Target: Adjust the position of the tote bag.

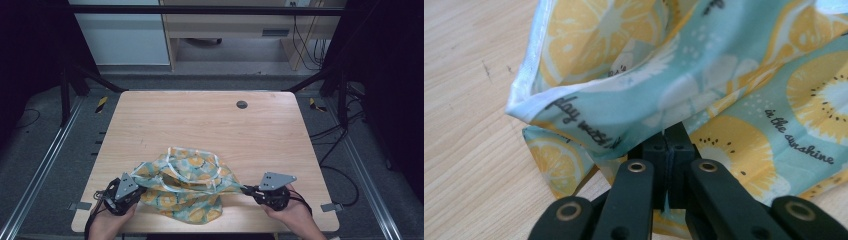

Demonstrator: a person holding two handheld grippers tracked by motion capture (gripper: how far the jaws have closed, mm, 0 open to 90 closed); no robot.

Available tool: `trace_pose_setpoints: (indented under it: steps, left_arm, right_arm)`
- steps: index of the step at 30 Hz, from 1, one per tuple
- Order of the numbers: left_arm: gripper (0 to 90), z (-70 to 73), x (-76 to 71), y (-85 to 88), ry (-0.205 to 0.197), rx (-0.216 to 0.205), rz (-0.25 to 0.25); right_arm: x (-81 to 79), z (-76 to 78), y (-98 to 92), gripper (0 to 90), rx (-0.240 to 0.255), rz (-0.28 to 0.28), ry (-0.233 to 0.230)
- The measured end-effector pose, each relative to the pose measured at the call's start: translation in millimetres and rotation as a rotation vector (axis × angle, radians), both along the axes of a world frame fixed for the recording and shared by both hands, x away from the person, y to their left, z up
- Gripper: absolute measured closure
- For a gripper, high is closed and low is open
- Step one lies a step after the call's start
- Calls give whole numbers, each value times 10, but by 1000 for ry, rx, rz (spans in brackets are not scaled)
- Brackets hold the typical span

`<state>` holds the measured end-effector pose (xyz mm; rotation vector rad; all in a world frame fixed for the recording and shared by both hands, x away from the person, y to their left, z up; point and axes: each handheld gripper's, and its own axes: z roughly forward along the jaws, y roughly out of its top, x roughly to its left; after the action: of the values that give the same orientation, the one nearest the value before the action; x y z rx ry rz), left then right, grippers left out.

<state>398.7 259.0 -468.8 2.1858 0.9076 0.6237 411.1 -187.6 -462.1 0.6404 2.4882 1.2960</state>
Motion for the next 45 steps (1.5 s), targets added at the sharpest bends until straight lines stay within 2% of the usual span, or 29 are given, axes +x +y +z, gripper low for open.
trace_pose_setpoints:
  steps: [2,6,10,15,27,30,32,35,37,40,42,45]
  left_arm:
    - [900,-13,27,5,3,2,10]
    - [900,-62,86,-13,28,39,8]
    - [900,-86,134,-29,38,59,4]
    - [900,-102,175,-36,35,40,13]
    - [891,-118,222,-68,45,74,13]
    - [847,-115,207,-85,40,67,22]
    - [773,-71,179,-79,22,51,48]
    - [629,12,93,-71,-14,-20,79]
    - [533,42,14,-82,-18,-23,80]
    - [502,85,-93,-103,-32,-24,68]
    - [466,129,-127,-110,-40,-50,76]
    - [412,181,-156,-125,-53,-80,87]
  right_arm:
    - [48,-33,21,894,-12,-1,12]
    - [78,-78,65,893,-42,9,22]
    - [87,-97,77,892,-57,10,27]
    - [91,-115,87,891,-75,6,33]
    - [97,-138,109,876,-99,-21,14]
    - [96,-138,105,862,-103,-28,10]
    - [93,-136,99,797,-103,-37,7]
    - [84,-119,86,626,-100,-79,1]
    - [73,-95,62,529,-81,-109,-4]
    - [44,-73,38,395,-57,-139,-16]
    - [27,-68,38,311,-58,-149,-14]
    - [-19,-46,37,234,-44,-165,-24]
